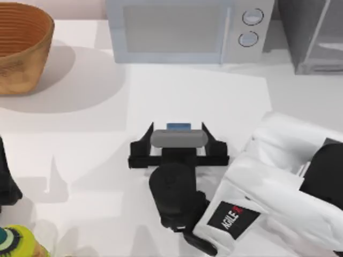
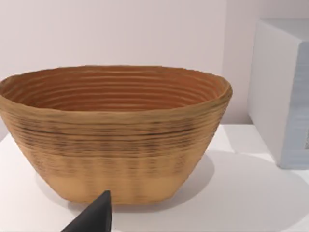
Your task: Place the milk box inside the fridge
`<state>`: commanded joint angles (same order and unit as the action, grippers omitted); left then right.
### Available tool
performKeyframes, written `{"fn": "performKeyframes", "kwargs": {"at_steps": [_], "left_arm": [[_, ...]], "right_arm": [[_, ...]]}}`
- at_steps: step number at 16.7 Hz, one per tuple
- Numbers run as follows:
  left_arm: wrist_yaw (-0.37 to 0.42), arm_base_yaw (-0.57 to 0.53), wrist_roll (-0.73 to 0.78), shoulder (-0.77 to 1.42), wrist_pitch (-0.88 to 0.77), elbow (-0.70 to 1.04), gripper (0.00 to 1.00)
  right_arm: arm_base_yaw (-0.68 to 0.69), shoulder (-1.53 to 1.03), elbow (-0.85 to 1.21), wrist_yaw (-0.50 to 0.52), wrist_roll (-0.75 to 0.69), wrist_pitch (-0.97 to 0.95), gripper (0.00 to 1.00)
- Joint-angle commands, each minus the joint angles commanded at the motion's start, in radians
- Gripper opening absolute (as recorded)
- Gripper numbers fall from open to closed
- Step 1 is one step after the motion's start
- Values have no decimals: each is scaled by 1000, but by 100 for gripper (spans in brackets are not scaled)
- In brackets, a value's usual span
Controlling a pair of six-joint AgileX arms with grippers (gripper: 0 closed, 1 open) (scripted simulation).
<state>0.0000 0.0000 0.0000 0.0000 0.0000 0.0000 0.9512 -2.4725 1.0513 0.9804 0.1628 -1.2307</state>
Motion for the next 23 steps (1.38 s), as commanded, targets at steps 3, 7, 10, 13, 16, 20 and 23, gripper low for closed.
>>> {"fn": "performKeyframes", "kwargs": {"at_steps": [3,7,10,13,16,20,23], "left_arm": [[0,0,0,0,0,0,100],[0,0,0,0,0,0,100],[0,0,0,0,0,0,100],[0,0,0,0,0,0,100],[0,0,0,0,0,0,100],[0,0,0,0,0,0,100],[0,0,0,0,0,0,100]], "right_arm": [[0,0,0,0,0,0,85],[0,0,0,0,0,0,55],[0,0,0,0,0,0,32],[0,0,0,0,0,0,10],[0,0,0,0,0,0,0],[0,0,0,0,0,0,0],[2,1,-1,0,1,0,0]]}}
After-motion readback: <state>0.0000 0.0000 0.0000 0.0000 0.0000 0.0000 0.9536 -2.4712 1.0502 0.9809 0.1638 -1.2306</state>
